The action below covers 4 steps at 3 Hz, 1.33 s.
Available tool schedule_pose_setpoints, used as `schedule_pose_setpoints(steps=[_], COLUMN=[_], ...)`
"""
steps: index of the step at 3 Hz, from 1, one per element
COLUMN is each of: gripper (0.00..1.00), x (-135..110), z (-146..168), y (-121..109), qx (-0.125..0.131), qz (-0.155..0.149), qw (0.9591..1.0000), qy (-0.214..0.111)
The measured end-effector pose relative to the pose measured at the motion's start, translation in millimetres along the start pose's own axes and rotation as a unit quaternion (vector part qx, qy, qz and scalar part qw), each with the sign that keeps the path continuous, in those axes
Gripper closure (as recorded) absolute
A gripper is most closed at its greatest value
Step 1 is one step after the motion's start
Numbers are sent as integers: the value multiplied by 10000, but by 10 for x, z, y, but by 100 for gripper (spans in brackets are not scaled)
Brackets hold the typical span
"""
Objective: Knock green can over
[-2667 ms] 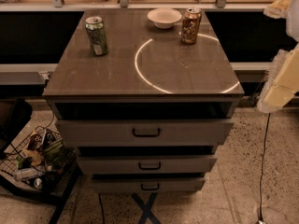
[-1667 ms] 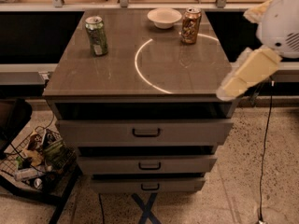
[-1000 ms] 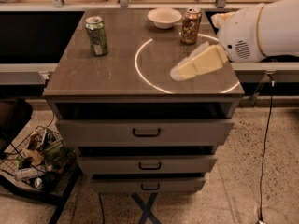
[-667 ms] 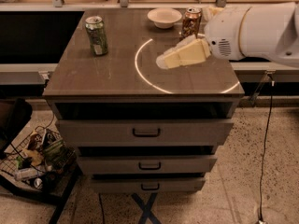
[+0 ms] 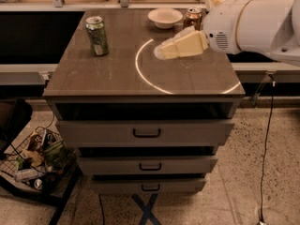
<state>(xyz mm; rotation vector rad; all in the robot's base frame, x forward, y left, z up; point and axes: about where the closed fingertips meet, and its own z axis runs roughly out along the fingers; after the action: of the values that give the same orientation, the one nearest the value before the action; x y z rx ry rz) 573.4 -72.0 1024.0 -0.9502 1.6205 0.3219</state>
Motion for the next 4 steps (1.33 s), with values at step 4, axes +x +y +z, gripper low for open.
schedule_pose_setpoints(steps=[4], gripper=[0], x=[-377], z=[1731], y=[-63], qx=[127], qz=[-222], qw=[9946], qy=[-1007])
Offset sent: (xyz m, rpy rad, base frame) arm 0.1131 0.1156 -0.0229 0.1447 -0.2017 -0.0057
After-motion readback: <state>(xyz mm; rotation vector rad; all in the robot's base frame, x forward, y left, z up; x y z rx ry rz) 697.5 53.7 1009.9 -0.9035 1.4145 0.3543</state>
